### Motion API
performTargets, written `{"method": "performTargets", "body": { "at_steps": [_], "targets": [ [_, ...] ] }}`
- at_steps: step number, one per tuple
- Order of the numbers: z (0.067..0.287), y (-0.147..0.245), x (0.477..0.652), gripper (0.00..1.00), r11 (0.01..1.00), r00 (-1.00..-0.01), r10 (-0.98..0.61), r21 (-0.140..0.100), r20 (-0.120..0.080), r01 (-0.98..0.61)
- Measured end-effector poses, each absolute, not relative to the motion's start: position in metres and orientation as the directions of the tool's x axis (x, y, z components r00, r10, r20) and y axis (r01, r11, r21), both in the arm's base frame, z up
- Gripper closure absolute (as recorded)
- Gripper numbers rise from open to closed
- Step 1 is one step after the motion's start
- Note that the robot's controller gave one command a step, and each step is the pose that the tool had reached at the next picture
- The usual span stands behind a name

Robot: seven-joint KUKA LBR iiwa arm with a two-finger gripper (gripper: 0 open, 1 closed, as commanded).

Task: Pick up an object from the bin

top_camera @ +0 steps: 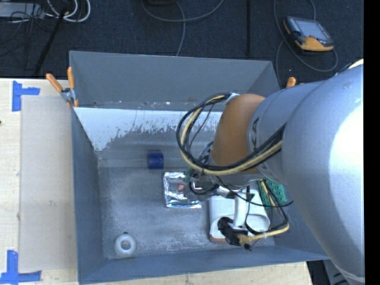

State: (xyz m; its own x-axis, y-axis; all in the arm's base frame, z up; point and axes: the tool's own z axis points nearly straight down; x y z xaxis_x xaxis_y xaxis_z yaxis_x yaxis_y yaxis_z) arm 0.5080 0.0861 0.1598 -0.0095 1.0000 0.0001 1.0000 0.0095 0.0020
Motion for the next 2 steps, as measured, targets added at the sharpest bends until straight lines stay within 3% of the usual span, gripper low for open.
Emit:
{"method": "performTargets", "body": {
  "at_steps": [1, 2],
  "targets": [
    [0.279, 0.112, 0.556, 1.0, 0.285, -0.285, 0.959, 0.004, -0.001, 0.959],
    [0.171, 0.128, 0.509, 1.0, 0.545, -0.545, 0.838, -0.01, 0.004, 0.838]
  ]
}}
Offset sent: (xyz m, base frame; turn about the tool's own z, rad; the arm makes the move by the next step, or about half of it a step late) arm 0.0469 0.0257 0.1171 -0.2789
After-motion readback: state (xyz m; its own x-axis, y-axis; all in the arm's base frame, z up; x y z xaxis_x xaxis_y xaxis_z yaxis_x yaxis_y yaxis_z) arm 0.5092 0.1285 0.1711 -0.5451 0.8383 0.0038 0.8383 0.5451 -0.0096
